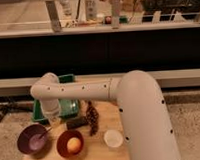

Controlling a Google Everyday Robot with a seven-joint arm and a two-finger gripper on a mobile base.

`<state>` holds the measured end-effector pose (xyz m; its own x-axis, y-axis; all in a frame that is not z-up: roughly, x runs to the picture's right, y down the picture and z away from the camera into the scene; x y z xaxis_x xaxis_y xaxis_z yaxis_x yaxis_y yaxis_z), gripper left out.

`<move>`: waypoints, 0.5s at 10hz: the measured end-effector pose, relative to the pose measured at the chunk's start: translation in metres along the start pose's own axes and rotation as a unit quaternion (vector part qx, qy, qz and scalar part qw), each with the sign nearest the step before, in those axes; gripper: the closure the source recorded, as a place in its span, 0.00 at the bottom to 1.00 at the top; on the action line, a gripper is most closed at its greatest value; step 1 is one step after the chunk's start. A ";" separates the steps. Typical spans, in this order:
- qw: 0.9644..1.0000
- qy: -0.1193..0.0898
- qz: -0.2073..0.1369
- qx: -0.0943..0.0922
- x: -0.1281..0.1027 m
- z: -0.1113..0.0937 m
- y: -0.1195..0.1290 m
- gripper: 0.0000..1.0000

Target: Place fork in purple bowl

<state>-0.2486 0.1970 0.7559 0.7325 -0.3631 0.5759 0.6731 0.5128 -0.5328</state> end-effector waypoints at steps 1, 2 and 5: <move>1.000 -0.006 0.000 0.000 -0.010 0.004 -0.005 0.97; 1.000 -0.012 -0.001 0.001 -0.020 0.005 -0.009 0.90; 0.999 -0.033 -0.003 0.005 -0.040 -0.001 -0.015 0.59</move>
<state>-0.2877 0.2030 0.7399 0.7200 -0.3140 0.6188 0.6760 0.5190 -0.5231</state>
